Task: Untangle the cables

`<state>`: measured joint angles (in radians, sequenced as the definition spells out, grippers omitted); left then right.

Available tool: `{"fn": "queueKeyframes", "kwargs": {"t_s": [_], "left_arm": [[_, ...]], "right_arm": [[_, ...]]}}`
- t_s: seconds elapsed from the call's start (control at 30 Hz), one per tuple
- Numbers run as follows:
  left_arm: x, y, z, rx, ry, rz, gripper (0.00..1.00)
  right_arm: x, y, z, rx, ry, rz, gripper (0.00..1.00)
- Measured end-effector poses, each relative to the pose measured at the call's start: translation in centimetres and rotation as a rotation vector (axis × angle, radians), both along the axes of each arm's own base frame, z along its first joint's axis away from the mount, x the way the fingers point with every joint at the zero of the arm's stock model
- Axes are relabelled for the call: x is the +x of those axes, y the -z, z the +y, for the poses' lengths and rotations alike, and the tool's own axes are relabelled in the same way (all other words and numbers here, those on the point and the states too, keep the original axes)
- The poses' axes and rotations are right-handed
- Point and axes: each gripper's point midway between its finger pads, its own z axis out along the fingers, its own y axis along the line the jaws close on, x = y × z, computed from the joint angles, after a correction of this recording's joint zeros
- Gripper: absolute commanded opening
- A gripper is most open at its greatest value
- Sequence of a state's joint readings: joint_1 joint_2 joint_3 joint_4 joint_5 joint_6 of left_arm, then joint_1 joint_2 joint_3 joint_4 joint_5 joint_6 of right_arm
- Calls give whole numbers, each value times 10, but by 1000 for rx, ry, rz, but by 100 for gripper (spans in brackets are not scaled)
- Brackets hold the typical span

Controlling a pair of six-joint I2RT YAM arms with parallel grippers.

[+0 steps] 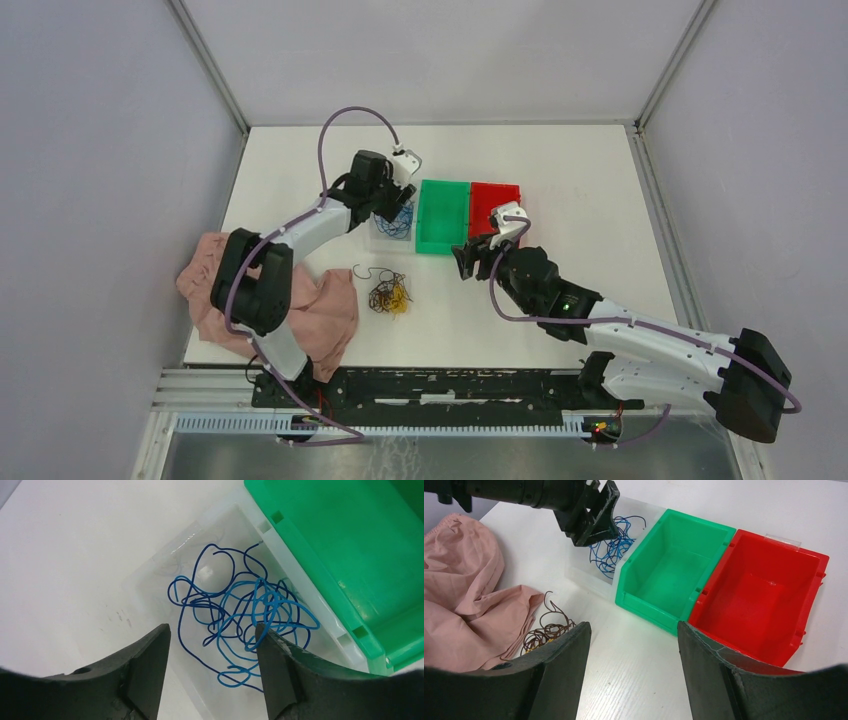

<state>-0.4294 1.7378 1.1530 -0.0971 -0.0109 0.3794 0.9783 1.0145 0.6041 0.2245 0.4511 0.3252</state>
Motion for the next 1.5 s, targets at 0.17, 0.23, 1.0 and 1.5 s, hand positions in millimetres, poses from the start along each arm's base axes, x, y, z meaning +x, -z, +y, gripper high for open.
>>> {"fn": "queueKeyframes", "kwargs": {"t_s": [0.17, 0.23, 1.0, 1.5], "left_arm": [[2, -25, 7, -30, 16, 25, 79], [9, -46, 14, -60, 13, 10, 79], [-70, -43, 3, -213, 199, 222, 64], [-27, 8, -11, -120, 215, 220, 36]], "right_arm": [[0, 1, 0, 0, -4, 4, 71], [0, 2, 0, -1, -7, 7, 71], [-7, 27, 19, -51, -89, 93, 68], [-6, 33, 14, -74, -77, 109, 64]]}}
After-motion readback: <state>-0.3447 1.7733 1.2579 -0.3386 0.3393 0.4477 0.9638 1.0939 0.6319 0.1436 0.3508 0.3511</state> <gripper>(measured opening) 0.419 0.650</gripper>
